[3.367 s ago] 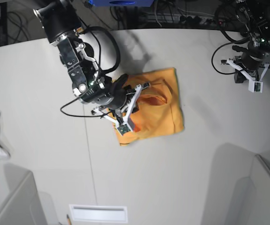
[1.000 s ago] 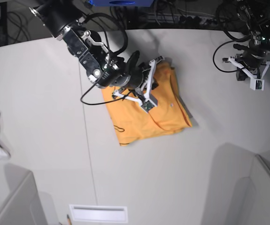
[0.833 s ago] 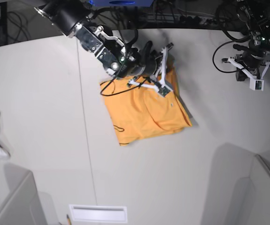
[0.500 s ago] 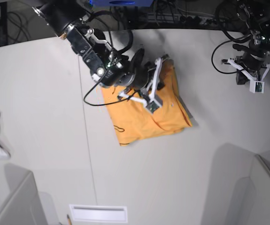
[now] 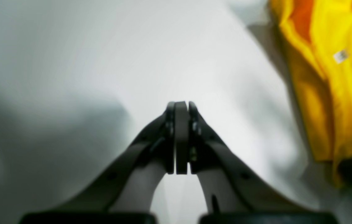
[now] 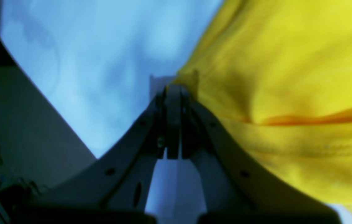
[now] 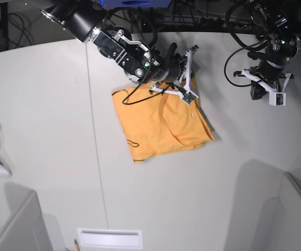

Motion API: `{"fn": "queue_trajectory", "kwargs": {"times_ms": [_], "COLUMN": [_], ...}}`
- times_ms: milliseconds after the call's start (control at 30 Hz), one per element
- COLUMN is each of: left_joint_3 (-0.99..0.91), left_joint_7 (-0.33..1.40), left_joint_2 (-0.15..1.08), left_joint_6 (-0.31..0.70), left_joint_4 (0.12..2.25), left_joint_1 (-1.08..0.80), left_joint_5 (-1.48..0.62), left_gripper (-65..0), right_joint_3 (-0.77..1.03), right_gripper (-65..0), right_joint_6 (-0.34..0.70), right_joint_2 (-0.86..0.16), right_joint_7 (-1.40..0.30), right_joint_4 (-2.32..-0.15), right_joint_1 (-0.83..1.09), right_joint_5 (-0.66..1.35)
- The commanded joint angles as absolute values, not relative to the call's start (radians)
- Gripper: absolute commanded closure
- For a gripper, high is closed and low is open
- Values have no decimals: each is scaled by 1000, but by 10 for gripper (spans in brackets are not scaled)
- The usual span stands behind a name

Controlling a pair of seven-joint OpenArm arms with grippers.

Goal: Fold the T-shirt properly

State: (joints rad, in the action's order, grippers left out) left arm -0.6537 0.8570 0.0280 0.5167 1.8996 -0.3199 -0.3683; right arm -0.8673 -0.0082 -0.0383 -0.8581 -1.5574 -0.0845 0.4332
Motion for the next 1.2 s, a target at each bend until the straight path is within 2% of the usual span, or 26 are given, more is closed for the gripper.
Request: {"fn": "queue_trajectory", "kwargs": {"times_ms": [0,167,467,500,567,633,700,733,900,1167], "left_joint_3": [-657,-667,-656,-654,-622,-579,-530,-509,-440,-332], "left_joint_7": [839,839,839,839,839,839,839,837,837,835], "left_joint_2": [36,45,16,16,16,16,16,16,1,-12], "left_joint_6": [518,510,510,510,510,510,510,510,493,300], "left_joint_4": [1916,1913,1913,1913,1903,1874,1831,1807,1696,1632], "left_joint_1": [-321,-344,-341,-338,-321,-308,-286,-277,-225,-159], "left_joint_5": [-417,-680,-727,-727,-727,-727,-727,-727,-725,-720], "left_gripper": [0,0,0,-72,-281,-459,-597,-643,-650,-645], "right_joint_3": [-871,-811,-446,-426,-414,-410,-410,-410,-409,-381], "right_gripper": [0,0,0,0,0,0,0,0,0,0], "right_joint_6": [-5,-5,1,1,1,1,1,1,1,1], "right_joint_2": [-25,-87,-154,-160,-166,-166,-166,-166,-166,-165], "right_joint_7": [-832,-846,-909,-909,-909,-909,-909,-909,-906,-901], "right_joint_4": [-1604,-1770,-1908,-1908,-1908,-1908,-1908,-1908,-1908,-1908], "right_joint_1": [-101,-94,-16,-16,-16,-16,-15,-12,-2,-2], "right_joint_5": [443,444,449,449,450,450,450,450,450,450]}}
